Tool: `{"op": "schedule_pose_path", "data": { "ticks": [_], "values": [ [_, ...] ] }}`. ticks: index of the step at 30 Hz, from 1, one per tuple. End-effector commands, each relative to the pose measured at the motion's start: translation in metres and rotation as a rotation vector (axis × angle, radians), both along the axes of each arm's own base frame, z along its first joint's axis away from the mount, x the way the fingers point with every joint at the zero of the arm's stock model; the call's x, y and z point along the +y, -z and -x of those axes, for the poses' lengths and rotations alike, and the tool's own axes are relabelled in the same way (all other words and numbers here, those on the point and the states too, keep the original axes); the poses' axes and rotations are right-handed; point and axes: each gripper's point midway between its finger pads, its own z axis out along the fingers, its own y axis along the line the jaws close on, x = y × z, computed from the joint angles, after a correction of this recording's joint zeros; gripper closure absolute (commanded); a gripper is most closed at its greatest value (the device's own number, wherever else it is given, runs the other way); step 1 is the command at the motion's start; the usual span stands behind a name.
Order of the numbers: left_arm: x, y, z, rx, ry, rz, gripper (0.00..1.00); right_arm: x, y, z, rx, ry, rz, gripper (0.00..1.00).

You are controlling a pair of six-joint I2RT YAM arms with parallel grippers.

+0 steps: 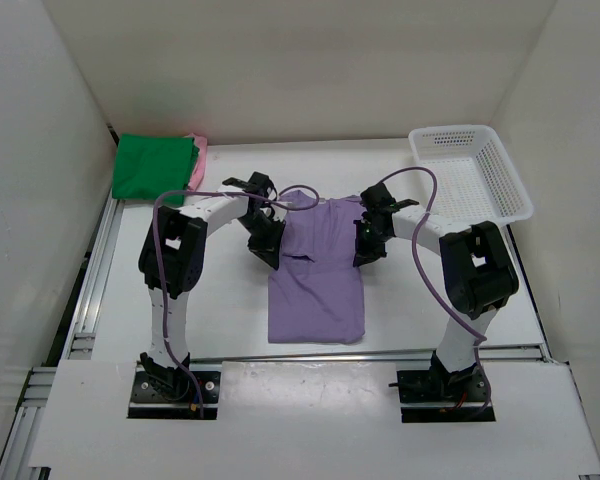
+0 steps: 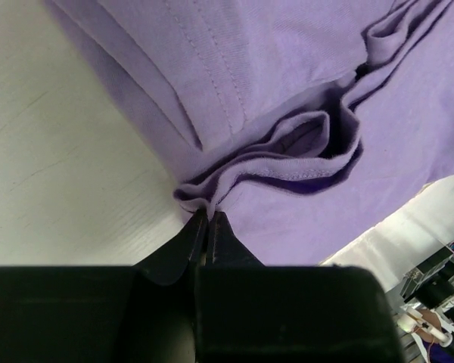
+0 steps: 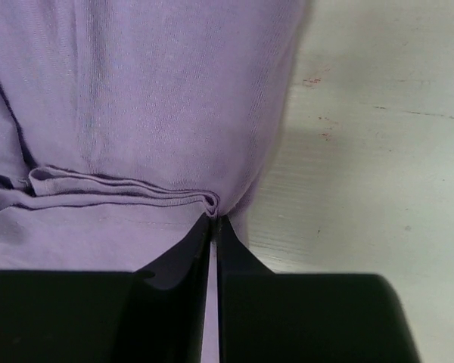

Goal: Fold and stack the t-shirts
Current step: Fold the folded rectangular tshirt in 1/3 of the way

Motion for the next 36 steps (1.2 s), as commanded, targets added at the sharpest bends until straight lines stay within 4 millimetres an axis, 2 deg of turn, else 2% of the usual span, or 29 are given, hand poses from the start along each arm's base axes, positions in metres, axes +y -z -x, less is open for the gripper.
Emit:
{"op": "schedule_pose_path", "data": {
  "ticks": [1, 5, 10, 14, 26, 29, 33, 35, 36],
  "values": [
    [-0.013, -0.022, -0.006, -0.045, 0.023, 0.057, 0.90, 0.008, -0.019, -0.017, -0.075, -0.002, -0.036, 0.95],
    [-0.015, -0.030, -0.005, -0.070, 0.031, 0.057, 0.90, 0.005, -0.022, -0.017, -0.077, 0.012, -0.027, 0.82],
    [-0.014, -0.031, -0.007, -0.074, 0.030, 0.049, 0.90, 0.002, -0.023, -0.019, -0.104, 0.009, 0.005, 0.82],
    [-0.016, -0.031, -0.005, -0.078, 0.038, 0.041, 0.90, 0.004, -0.028, -0.026, -0.144, -0.010, 0.035, 0.73],
    [-0.013, -0.024, -0.003, -0.065, 0.036, 0.025, 0.90, 0.011, -0.031, -0.028, -0.196, -0.059, 0.081, 0.72],
    [-0.013, -0.024, -0.003, -0.065, 0.036, 0.025, 0.90, -0.002, -0.023, -0.025, -0.177, -0.028, 0.152, 0.72],
    [-0.012, -0.022, -0.001, -0.057, 0.036, 0.021, 0.90, -0.021, -0.038, -0.032, -0.245, 0.067, 0.260, 0.72],
    [-0.012, -0.022, -0.001, -0.057, 0.036, 0.021, 0.90, -0.024, -0.044, -0.030, -0.274, 0.098, 0.248, 0.72],
    [-0.012, -0.022, -0.001, -0.057, 0.036, 0.021, 0.90, -0.016, -0.044, -0.025, -0.261, 0.080, 0.202, 0.72]
  ]
}}
